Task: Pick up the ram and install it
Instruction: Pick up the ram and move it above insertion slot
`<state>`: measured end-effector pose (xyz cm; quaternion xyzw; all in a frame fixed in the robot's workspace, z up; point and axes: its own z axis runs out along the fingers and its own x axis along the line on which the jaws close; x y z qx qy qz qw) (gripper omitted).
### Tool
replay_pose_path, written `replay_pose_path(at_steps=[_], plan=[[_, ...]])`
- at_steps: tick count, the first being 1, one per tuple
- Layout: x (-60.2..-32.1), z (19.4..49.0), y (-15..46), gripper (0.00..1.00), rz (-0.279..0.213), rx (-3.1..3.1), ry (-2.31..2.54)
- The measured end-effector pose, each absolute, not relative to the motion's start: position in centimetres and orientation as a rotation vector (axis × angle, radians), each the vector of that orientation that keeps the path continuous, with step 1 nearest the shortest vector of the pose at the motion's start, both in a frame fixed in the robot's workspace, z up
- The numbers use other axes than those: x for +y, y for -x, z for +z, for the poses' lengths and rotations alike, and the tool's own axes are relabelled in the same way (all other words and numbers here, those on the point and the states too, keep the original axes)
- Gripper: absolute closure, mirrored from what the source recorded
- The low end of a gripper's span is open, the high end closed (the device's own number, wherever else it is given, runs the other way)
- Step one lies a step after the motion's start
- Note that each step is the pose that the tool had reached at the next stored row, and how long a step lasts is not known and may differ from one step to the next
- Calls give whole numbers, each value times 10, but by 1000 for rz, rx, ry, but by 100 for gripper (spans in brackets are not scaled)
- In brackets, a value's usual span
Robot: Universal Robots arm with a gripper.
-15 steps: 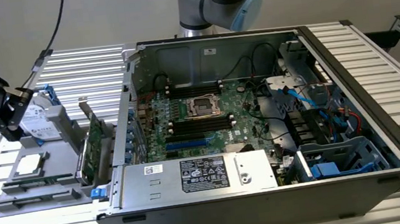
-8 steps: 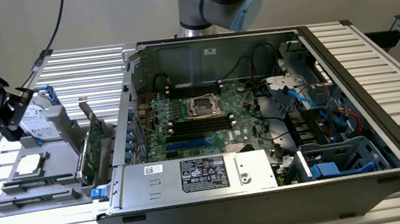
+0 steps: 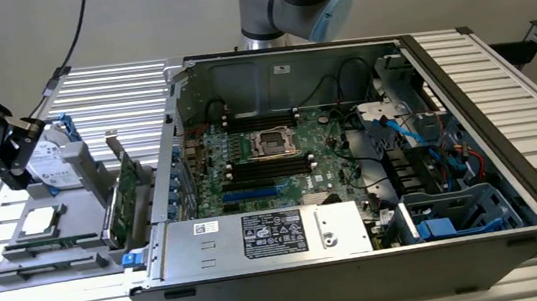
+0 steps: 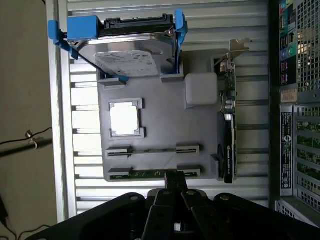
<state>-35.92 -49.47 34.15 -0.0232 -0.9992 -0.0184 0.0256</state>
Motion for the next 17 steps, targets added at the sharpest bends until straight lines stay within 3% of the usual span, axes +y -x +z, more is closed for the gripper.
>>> replay_pose_path(at_steps=[17], plan=[[-495, 338, 360, 89, -77, -3063, -369]])
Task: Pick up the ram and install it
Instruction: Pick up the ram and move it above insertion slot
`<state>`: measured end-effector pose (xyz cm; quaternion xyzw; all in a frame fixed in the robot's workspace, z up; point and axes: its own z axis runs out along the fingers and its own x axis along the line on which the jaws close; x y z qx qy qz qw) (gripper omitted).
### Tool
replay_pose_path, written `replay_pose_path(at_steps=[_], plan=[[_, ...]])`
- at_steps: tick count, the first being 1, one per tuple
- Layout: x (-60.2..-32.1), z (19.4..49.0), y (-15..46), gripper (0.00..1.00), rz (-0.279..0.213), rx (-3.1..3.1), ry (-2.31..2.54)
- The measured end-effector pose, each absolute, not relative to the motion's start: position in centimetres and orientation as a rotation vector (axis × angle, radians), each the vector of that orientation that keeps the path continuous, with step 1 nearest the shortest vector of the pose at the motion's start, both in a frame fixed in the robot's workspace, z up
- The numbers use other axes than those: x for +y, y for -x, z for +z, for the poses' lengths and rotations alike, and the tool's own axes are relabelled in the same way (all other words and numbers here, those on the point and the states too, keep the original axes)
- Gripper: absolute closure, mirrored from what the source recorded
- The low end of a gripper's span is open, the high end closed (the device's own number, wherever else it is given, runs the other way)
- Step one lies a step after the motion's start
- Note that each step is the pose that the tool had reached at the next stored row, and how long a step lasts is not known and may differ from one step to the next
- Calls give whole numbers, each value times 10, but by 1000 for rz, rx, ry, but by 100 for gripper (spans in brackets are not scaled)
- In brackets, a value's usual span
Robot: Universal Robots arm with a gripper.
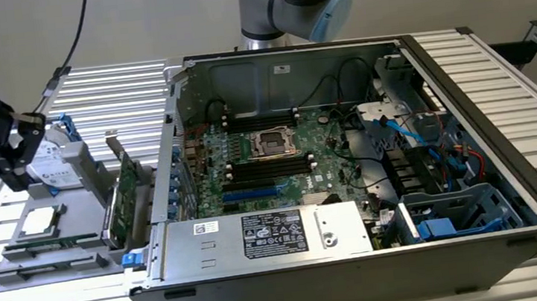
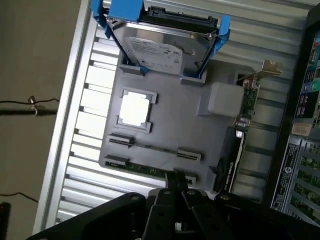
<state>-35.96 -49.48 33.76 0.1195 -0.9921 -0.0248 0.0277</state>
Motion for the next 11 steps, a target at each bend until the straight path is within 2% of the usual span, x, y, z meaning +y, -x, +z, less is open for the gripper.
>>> replay_pose_path(at_steps=[11], plan=[[-495, 329, 360, 89, -112, -3010, -675]])
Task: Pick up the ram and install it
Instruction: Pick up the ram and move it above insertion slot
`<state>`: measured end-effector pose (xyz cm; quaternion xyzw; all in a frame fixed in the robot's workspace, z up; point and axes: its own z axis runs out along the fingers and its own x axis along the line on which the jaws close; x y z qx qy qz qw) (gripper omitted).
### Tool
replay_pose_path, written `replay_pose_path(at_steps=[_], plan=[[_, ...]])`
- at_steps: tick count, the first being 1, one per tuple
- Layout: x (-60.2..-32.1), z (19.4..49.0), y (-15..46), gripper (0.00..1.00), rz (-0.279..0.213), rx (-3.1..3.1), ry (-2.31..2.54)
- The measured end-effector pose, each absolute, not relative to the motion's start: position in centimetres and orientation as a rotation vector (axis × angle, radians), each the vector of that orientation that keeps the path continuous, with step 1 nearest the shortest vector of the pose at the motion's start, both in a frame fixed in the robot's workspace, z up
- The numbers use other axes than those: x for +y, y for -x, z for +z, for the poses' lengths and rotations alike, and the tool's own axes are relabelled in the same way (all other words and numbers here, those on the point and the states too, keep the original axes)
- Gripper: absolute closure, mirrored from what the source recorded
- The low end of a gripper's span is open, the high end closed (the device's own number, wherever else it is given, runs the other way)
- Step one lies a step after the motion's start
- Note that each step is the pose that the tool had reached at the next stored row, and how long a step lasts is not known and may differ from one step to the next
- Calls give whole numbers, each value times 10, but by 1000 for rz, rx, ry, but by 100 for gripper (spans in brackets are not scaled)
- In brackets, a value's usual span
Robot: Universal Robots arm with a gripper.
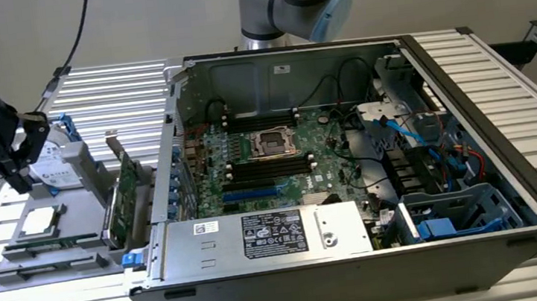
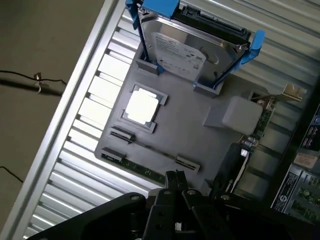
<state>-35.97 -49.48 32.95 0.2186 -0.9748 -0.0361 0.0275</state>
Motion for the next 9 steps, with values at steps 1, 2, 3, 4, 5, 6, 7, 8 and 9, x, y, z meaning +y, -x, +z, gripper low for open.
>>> replay_pose_path(at_steps=[1, 2, 3, 4, 5, 6, 7, 8, 9], plan=[[-495, 329, 360, 89, -115, -3003, -703], [-495, 328, 360, 89, -118, -2997, -730], [-495, 327, 360, 89, -121, -2990, -757], [-495, 326, 360, 89, -124, -2983, -786], [-495, 325, 360, 89, -127, -2975, -813], [-495, 325, 360, 89, -130, -2968, -840], [-495, 324, 360, 89, -131, -2960, -866], [-495, 323, 360, 89, -132, -2952, -892], [-495, 323, 360, 89, -131, -2943, -919]])
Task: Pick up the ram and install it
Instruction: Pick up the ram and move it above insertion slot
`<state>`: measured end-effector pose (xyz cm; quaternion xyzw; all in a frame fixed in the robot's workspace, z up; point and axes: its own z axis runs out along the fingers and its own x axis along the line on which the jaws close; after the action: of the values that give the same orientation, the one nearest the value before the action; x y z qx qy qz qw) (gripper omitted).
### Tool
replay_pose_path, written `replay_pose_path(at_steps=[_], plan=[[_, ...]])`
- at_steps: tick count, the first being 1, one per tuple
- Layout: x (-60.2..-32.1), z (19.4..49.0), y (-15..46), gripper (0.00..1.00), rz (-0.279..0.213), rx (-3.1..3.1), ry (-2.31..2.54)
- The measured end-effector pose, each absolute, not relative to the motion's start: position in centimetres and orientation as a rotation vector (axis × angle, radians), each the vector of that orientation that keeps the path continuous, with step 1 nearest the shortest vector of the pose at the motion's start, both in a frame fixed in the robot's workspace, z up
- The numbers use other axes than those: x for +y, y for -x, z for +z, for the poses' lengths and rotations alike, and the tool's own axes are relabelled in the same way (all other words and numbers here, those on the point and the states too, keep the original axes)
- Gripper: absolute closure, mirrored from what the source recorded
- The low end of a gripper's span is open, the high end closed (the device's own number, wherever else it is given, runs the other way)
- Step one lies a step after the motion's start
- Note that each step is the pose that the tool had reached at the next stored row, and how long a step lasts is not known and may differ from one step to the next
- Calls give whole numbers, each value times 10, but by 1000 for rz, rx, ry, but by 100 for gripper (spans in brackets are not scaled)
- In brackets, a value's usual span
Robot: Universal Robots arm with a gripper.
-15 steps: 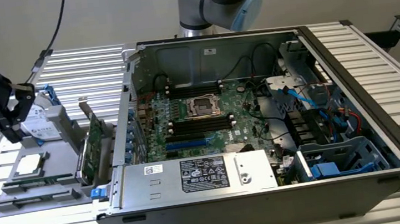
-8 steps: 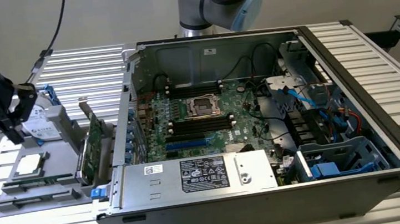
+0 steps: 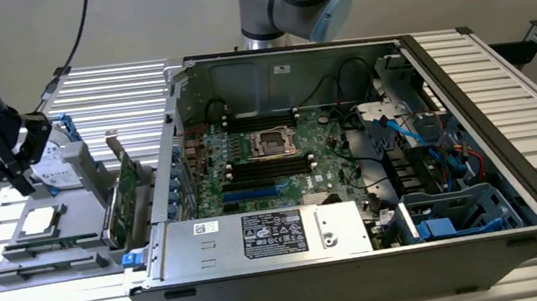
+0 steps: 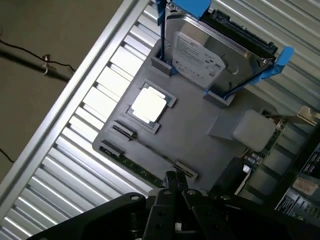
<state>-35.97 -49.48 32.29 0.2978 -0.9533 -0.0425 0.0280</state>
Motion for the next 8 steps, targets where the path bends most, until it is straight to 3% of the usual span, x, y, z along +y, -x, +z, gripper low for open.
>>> replay_pose_path(at_steps=[8], plan=[[-495, 322, 360, 89, -124, -2863, -1129]])
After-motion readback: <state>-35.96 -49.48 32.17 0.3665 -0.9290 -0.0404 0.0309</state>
